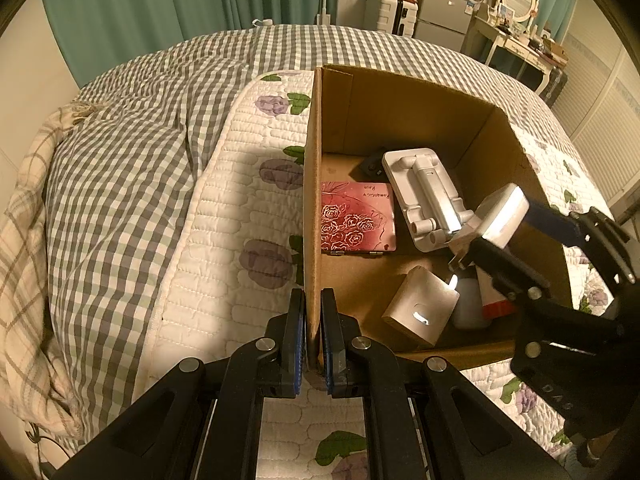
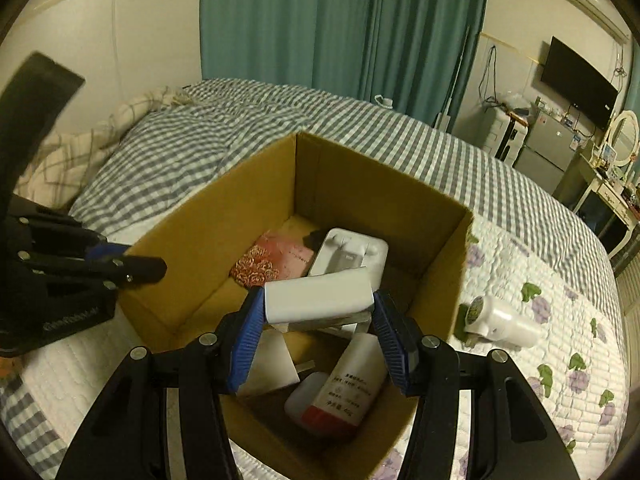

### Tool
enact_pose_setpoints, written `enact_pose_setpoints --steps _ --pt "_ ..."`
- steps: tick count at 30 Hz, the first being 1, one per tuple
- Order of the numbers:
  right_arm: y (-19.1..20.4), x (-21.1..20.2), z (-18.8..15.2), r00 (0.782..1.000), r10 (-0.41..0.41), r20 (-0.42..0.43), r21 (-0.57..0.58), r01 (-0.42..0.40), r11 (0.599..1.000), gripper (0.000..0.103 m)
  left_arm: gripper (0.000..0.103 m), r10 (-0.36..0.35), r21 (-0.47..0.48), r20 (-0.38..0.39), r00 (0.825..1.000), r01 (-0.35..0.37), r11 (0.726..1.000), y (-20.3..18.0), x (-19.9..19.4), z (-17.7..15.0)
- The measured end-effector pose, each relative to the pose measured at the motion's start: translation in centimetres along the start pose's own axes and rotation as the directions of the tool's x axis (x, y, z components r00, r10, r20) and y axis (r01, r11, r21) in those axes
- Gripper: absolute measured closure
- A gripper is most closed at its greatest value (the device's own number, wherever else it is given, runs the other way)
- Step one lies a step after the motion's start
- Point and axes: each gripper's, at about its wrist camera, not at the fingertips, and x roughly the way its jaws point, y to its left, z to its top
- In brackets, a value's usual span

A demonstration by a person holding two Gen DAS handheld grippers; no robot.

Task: Organize rigid objects
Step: 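Place the charger block into the box and release it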

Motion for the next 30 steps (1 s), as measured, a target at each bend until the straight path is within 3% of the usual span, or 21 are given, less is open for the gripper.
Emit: enact_pose_setpoints --steps 8,10,12,18,30 --pt "-0.5 0.6 0.0 1.000 0.018 -0.002 0.035 -0.018 0.999 0.048 0.096 0.001 0.001 0.000 1.000 -0.001 1.000 0.0 0.0 0.0" --pt "-0.7 0.3 0.1 0.999 0.031 0.013 0.053 -0.031 0.998 0.041 0.096 0.001 0.001 0.000 1.000 -0.001 1.000 0.0 0.0 0.0" --pt "-0.9 -0.6 0.4 0.998 0.043 0.053 0.067 -0.046 0.997 0.026 0.096 0.002 0.002 -0.001 1.000 -0.002 1.000 0.0 0.0 0.0" --pt "-2.5 -3.2 1.6 0.992 0.033 0.121 0.093 -0.044 0.995 0.020 0.096 0.005 0.004 -0.002 1.000 -0.005 1.000 -0.1 0.0 0.0" --pt "-9.7 -8.3 6.4 0.971 -0.139 0.194 0.002 0.141 0.990 0.001 0.096 0.012 0.009 0.000 1.000 -0.012 1.000 -0.2 0.2 0.0"
